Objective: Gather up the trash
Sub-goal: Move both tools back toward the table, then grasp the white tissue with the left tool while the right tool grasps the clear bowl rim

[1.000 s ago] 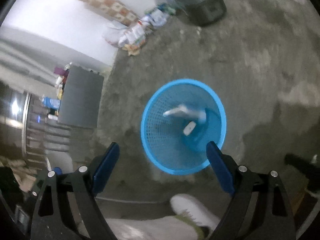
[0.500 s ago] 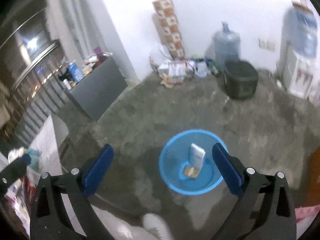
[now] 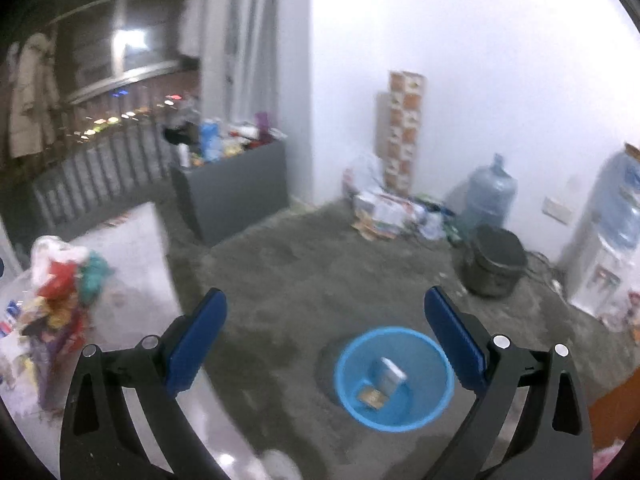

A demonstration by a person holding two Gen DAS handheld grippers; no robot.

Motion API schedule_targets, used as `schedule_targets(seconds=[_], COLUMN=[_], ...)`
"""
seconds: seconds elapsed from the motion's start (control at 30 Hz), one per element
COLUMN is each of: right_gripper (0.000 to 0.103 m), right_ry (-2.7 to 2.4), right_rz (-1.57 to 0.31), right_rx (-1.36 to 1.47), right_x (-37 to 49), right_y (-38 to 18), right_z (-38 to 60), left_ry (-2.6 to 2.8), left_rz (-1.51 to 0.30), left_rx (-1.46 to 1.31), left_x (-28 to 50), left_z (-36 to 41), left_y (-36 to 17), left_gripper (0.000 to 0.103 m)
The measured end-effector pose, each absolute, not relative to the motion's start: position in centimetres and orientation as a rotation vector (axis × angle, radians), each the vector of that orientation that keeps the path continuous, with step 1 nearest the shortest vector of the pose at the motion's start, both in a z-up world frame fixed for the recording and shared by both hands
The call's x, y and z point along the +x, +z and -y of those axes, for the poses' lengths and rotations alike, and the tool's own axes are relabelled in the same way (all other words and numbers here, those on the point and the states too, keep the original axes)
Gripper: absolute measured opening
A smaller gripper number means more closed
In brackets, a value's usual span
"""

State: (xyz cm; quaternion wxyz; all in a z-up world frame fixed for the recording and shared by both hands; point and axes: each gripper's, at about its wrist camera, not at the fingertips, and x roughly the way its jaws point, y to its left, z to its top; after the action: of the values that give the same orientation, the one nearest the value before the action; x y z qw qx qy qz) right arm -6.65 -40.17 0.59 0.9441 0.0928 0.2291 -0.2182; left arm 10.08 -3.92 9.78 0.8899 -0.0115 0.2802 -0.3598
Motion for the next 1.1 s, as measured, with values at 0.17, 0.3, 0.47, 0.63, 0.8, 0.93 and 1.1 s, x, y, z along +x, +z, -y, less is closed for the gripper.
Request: schedule_targets(seconds=[0.17, 0.3, 0.47, 0.63, 0.8, 0.93, 1.1], right_gripper=[0.095, 0.095, 0.086, 0.077, 0.064, 0.058, 0.051], right_ry=[-0.240, -0.138, -0.064, -0.017, 0.003, 0.027, 0.093], right_rz=[-0.383, -0.422, -0.487, -0.597, -0.684, -0.780, -0.893], right_rx=[0.256, 0.261, 0.305, 0.455, 0.623, 0.719, 0.851], right_x=[-5.7, -3.4, -0.4, 1.7, 2.6, 4.6, 6.2], right_y=[1.8, 1.9, 1.5, 0.5, -0.7, -2.2, -5.0], right_z=[38.4, 36.8, 35.5, 35.8, 37.4, 38.4, 38.4], left_ry=[-0.583, -0.507, -0.509, -0.544, -0.563, -0.555, -0.538], left_rz=[-0.542, -0.565, -0.594, -0.613, -0.652, -0.675, -0.737], left_rx=[-0.060, -0.106, -0.147, -0.131, -0.104, -0.049, -0.019], left_x=[10.5, 11.4, 13.3, 15.9, 19.4, 21.9, 24.3], left_z=[-3.2, -7.1, -8.8, -7.3, -5.0, -3.3, -2.3], left_y=[9.8, 8.7, 8.3, 8.3, 7.8, 7.2, 5.9], left_gripper=[0.075, 0.075, 0.075, 0.075, 0.064, 0.058, 0.050])
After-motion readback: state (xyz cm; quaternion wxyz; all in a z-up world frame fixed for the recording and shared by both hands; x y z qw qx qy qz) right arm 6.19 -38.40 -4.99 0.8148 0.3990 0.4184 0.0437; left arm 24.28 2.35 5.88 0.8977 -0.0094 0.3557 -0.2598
